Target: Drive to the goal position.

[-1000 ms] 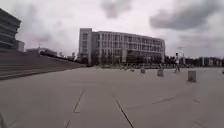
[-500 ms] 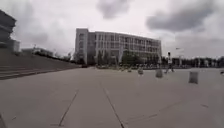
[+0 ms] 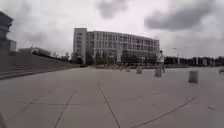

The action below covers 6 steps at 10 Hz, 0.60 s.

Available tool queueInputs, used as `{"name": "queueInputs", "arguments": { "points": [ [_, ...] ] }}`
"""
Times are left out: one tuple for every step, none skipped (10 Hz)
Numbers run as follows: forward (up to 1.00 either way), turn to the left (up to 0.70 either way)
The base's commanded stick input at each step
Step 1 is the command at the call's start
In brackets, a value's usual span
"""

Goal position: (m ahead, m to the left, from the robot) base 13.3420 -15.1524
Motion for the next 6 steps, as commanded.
{"name": "queueInputs", "arguments": {
  "points": [
    [0.00, -0.70],
    [0.00, -0.70],
    [0.00, -0.70],
    [0.00, -0.70],
    [0.00, -0.70],
    [0.00, -0.70]
  ]
}}
